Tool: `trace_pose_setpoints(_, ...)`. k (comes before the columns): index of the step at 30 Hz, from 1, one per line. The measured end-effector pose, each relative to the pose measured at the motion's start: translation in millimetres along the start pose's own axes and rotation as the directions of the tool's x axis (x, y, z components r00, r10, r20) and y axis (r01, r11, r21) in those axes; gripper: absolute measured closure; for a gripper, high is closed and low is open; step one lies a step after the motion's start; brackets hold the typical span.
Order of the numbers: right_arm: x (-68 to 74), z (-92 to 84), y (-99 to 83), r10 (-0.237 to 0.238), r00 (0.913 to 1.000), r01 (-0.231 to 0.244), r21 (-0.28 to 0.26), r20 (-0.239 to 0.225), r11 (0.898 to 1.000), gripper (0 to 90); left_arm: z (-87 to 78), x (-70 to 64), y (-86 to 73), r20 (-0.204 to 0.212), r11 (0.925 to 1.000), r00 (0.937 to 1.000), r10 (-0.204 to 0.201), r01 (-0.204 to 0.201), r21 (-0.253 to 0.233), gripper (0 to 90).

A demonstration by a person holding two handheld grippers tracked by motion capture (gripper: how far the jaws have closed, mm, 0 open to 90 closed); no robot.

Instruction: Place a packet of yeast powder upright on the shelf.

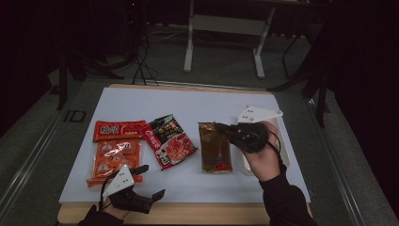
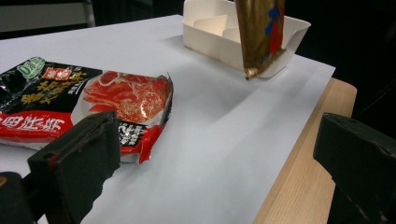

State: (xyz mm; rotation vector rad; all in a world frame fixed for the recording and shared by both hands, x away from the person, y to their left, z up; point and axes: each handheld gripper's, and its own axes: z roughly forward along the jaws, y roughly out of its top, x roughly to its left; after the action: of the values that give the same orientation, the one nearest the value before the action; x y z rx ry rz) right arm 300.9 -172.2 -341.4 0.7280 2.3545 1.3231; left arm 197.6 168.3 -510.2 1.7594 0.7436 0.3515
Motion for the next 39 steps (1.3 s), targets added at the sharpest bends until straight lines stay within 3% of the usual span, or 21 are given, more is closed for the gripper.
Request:
trace_pose_setpoints(9,-29.3,-4.8,7.4,0.04,0.9979,-0.039,-0.028,0.05,0.999,90.0,-0.5,-0.1,-0.2,0.001,1.0,1.0,0.0,0.0,0.0,1.3)
trace_pose_setpoints(24,-72.8,-16.9,23.9,0.05,0.9886,-0.041,-0.068,0.142,0.997,90.0,0.2,-0.2,-1.6,-0.005,1.0,1.0,-0.007,0.007,0.004,1.3)
trace_pose_setpoints(39,-132.4,-26.6,21.3,0.11,0.9633,-0.089,-0.094,0.245,0.992,90.0,-6.9,-1.9,-6.3,-0.026,0.9999,0.9996,-0.015,0.015,0.006,1.3)
